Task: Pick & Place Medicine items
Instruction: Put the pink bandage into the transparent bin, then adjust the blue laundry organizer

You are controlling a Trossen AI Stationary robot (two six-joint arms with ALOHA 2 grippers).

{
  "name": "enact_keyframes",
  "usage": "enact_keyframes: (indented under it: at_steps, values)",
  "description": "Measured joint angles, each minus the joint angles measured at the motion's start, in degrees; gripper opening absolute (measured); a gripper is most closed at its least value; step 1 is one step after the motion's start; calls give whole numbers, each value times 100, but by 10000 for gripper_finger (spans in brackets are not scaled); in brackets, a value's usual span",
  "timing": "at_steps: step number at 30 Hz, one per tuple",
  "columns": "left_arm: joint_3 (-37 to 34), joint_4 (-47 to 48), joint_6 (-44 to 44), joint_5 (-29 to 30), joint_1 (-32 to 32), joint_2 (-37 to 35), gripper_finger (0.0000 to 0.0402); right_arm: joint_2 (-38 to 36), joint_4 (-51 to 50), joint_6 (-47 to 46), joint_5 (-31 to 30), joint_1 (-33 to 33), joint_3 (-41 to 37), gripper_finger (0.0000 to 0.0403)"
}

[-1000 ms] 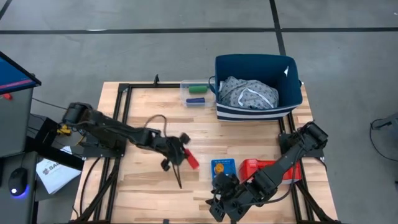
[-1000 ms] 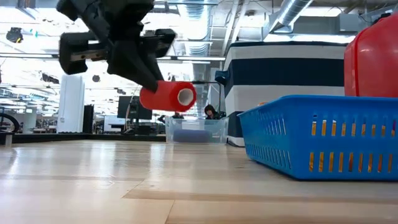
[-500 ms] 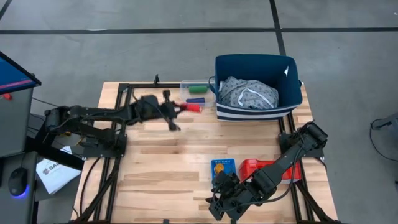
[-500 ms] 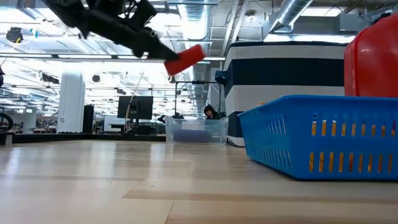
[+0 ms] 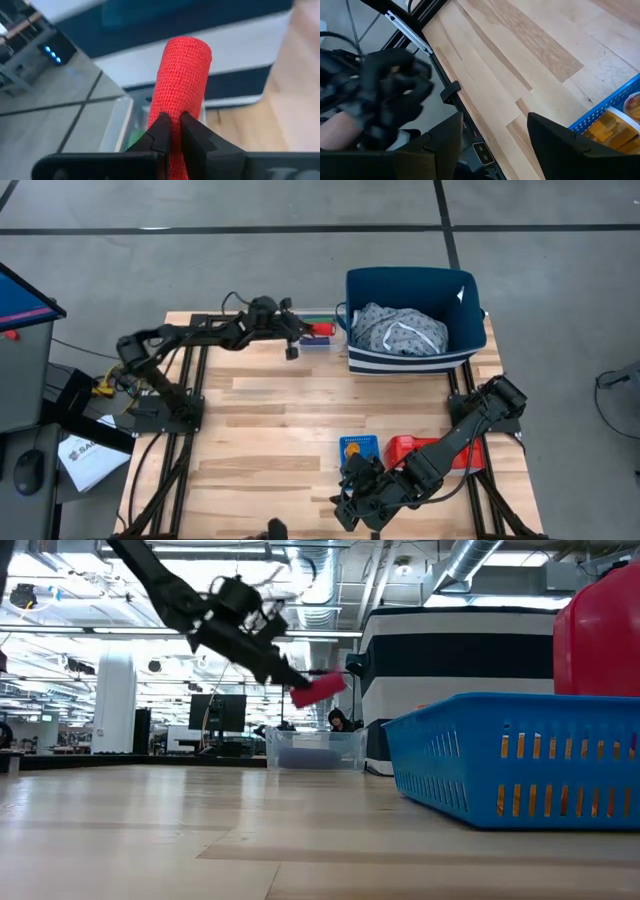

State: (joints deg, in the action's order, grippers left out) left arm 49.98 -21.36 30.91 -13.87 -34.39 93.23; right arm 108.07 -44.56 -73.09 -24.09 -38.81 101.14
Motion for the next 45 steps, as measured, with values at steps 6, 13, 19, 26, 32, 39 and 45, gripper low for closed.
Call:
enact_keyframes:
  at_steps: [6, 13, 19, 26, 32, 39, 45]
  values:
    - [390, -11, 10, -15, -281, 669, 18, 0, -17, 1, -1, 17, 0, 219]
    - [572, 169, 14, -30, -462, 1053, 19, 0, -47, 2, 1, 46, 0, 219]
    - [570, 326, 27, -37, -468, 1071, 33, 0, -83, 6, 1, 48, 0, 219]
    - [570, 311, 29, -109, -444, 1071, 116, 0, -99, 6, 1, 46, 0, 219]
    - [569, 328, 31, -106, -422, 1059, 194, 0, -168, 6, 1, 46, 0, 219]
    - [554, 583, 60, -191, -377, 716, 215, 0, -192, 19, 1, 44, 0, 219]
    - [552, 1647, 77, -480, -125, -229, 209, 0, -459, -12, 1, 41, 0, 219]
